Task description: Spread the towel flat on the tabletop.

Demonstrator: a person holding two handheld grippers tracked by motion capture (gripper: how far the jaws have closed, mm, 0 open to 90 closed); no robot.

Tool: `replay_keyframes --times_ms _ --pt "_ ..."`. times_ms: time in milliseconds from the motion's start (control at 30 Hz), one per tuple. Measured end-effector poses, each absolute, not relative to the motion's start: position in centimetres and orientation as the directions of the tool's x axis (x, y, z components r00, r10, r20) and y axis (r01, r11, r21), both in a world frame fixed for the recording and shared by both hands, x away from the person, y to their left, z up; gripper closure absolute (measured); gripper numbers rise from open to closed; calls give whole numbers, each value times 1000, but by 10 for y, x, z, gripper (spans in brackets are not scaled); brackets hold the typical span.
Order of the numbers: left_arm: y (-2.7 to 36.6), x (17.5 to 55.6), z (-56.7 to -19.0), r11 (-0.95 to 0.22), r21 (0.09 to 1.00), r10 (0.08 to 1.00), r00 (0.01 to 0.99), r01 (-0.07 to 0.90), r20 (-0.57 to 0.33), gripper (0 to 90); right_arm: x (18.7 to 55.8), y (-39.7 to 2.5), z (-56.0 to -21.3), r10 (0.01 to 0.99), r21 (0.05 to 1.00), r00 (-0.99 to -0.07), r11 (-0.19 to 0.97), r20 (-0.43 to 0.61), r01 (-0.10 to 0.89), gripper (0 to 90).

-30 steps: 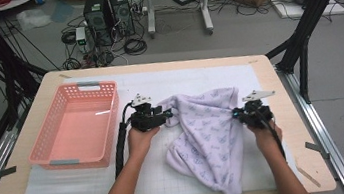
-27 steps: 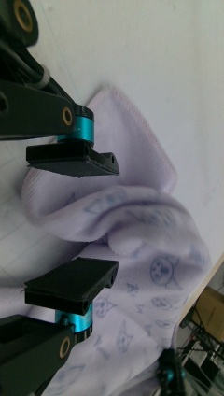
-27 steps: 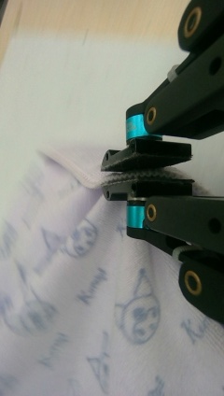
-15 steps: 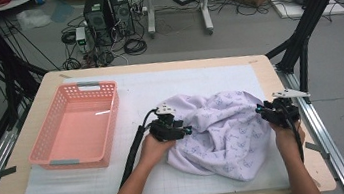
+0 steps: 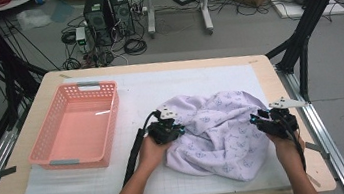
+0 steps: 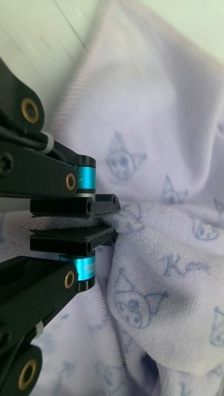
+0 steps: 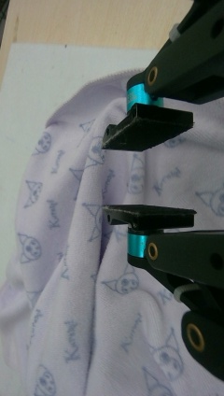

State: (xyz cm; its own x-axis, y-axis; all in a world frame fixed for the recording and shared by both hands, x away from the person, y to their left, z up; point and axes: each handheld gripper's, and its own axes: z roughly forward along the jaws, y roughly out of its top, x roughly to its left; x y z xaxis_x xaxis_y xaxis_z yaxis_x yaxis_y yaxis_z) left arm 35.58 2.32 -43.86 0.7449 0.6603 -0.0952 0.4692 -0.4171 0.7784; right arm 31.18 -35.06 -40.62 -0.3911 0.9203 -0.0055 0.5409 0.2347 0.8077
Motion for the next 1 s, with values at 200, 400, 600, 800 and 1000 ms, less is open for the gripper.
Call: replay_keyframes --times_ms 200,400,600,800,1000 --pt "62 330 -436 -421 765 703 709 487 -64 836 315 -342 -403 905 809 -425 255 -8 529 603" --pt "88 303 -435 -383 772 707 698 507 -108 837 336 -331 -391 888 802 -461 282 -10 526 519" --pt "95 293 -439 -342 791 694 704 507 -151 819 373 -299 -399 839 771 -544 344 3 536 452" --pt "95 304 -436 -255 809 719 664 529 -208 513 416 -254 -414 768 730 -641 432 10 530 406" --pt "96 319 -435 -222 821 745 634 527 -206 475 450 -209 -424 653 718 -752 483 85 501 280"
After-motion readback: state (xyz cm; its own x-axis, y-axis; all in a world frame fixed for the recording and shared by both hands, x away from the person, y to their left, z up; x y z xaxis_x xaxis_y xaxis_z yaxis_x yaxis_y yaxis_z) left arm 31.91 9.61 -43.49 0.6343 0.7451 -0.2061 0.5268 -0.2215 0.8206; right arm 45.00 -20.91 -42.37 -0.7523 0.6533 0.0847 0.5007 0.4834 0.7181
